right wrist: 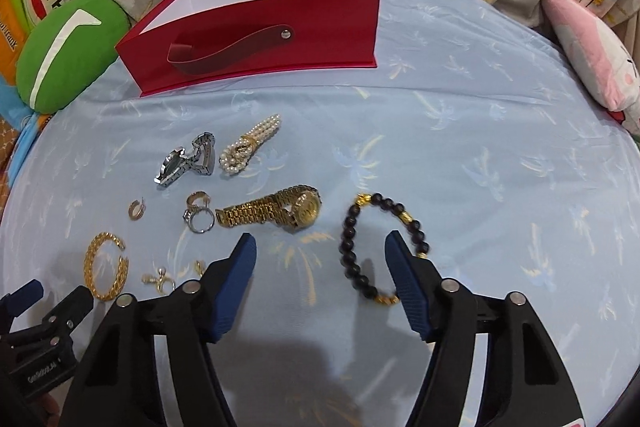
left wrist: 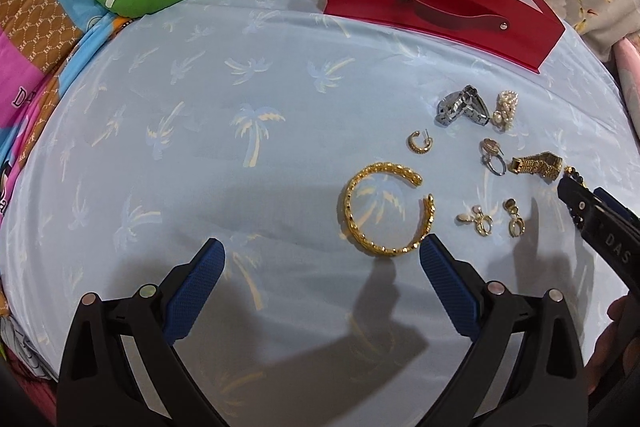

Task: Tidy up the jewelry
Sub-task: 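Move the right tool to the gold watch and close on its band, then grasp the silver ring piece with the left tool while the right tool holds the gold watch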

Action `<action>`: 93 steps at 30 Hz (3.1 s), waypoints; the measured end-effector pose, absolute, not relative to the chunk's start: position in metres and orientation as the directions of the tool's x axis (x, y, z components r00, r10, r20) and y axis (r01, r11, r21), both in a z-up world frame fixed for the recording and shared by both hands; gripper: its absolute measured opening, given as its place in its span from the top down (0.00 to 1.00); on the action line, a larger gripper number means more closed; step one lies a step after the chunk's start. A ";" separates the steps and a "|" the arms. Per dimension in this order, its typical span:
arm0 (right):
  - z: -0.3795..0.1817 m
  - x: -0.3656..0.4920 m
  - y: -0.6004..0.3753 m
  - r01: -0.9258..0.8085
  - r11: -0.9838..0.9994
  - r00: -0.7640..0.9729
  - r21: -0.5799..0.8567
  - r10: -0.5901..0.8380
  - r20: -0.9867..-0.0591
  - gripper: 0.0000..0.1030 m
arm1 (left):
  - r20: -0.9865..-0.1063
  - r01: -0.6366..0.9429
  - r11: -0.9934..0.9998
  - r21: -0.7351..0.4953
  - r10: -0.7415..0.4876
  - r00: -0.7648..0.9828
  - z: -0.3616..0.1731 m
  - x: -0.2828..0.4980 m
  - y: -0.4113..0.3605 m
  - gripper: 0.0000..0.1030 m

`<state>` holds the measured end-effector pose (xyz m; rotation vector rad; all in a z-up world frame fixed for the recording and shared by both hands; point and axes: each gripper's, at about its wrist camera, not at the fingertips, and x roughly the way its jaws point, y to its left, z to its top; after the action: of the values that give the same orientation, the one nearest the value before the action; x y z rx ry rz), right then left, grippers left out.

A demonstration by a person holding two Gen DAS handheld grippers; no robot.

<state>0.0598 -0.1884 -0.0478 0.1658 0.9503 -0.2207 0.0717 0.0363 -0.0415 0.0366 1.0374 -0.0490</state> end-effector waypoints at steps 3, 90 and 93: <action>-0.055 0.070 -0.187 0.249 0.967 0.553 0.054 -0.097 -0.828 0.47 | -0.862 0.054 0.999 0.009 -0.020 0.506 -0.043 0.077 0.037 0.07; -0.061 0.109 -0.211 0.307 0.932 0.589 0.191 -0.029 -0.807 0.79 | -0.831 0.232 0.973 0.003 -0.127 0.542 -0.035 0.157 -0.030 0.07; -0.057 0.103 -0.214 0.310 0.932 0.591 0.186 -0.036 -0.806 0.79 | -0.838 0.258 0.966 0.006 -0.136 0.528 -0.043 0.167 -0.045 0.07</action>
<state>0.1034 -0.2142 -0.0573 0.3238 0.9206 -0.2057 0.1668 -0.0446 -0.0425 0.1349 0.9879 -0.2362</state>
